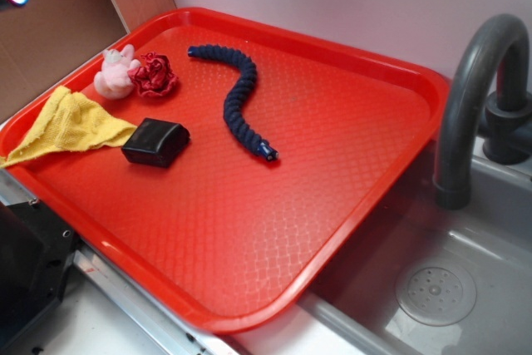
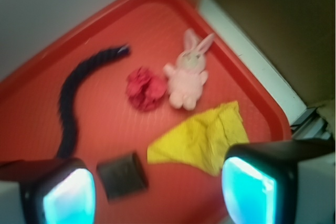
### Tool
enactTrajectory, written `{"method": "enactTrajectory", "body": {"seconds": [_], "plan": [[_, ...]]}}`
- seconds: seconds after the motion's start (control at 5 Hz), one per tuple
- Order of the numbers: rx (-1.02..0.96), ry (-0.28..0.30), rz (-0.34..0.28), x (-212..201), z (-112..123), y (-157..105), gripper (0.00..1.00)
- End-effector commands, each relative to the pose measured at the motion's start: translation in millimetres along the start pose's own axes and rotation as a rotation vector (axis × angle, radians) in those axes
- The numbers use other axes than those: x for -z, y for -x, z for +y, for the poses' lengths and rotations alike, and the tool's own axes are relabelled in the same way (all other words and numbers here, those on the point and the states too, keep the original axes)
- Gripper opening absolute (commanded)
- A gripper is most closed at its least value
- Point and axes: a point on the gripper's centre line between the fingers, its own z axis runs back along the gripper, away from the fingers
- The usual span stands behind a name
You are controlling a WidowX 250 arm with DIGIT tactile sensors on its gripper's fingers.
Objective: Grab the pink bunny.
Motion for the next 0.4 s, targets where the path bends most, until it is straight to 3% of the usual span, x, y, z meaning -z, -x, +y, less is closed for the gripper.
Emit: {"method": "enactTrajectory", "body": {"seconds": [0.0,0.2], "plan": [[-0.109,-0.042,-0.187,45.2,27.7,-46.7,1.00],[-0.115,-0.062,-0.190,64.2,34.5,-65.2,1.00]]}}
